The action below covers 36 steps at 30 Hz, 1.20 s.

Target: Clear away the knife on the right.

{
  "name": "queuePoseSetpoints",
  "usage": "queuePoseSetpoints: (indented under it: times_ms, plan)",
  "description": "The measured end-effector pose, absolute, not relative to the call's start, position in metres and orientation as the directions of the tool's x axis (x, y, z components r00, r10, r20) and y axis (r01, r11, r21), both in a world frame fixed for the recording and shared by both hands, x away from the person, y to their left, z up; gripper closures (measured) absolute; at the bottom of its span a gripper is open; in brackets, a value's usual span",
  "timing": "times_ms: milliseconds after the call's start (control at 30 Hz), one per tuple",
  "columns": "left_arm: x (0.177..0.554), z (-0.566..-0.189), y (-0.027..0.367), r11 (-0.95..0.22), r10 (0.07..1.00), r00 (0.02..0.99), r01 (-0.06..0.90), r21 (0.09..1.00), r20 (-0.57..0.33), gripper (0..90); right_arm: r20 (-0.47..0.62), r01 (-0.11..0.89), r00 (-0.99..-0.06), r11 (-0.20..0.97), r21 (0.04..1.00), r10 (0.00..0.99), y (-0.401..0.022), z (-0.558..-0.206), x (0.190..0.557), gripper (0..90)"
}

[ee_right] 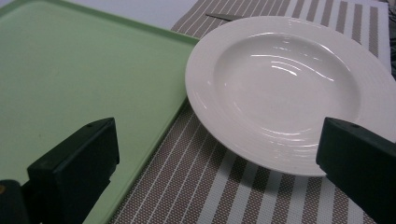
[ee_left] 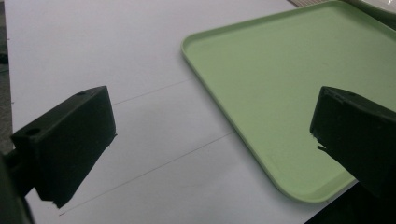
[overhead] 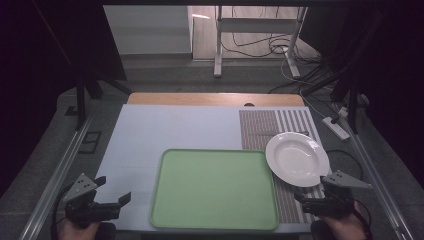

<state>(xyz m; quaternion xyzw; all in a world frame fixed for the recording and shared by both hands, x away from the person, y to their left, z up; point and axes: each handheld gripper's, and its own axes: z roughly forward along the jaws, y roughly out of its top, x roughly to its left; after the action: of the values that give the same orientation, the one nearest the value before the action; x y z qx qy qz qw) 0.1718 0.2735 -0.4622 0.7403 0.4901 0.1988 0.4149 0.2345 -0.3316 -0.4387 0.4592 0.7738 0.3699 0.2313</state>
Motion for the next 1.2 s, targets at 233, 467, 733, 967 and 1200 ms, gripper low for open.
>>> queuePoseSetpoints:
  times_ms: [233,467,733,967,1200]
  plan:
    - [0.1714,-0.4631,0.2780,-0.150,0.878,0.455,0.555,0.818,-0.148,0.8,-0.012,0.544,-0.476,0.305,0.782,0.879,-0.3318,-0.4391,0.2356,0.4]
    - [0.1705,-0.4626,0.2768,-0.159,0.874,0.464,0.550,0.820,-0.141,0.9,-0.010,0.549,-0.491,0.318,0.773,0.871,-0.3307,-0.4397,0.2366,0.5]
    - [0.1706,-0.4624,0.2752,-0.170,0.872,0.471,0.552,0.816,-0.137,1.0,-0.011,0.557,-0.494,0.326,0.764,0.869,-0.3300,-0.4402,0.2376,0.5]
    - [0.1702,-0.4624,0.2749,-0.173,0.870,0.474,0.549,0.818,-0.135,1.0,0.001,0.566,-0.499,0.324,0.758,0.867,-0.3304,-0.4404,0.2387,0.5]
    - [0.1702,-0.4627,0.2757,-0.168,0.866,0.479,0.546,0.821,-0.141,1.0,-0.001,0.514,-0.565,0.353,0.781,0.825,-0.3255,-0.4374,0.2370,0.5]
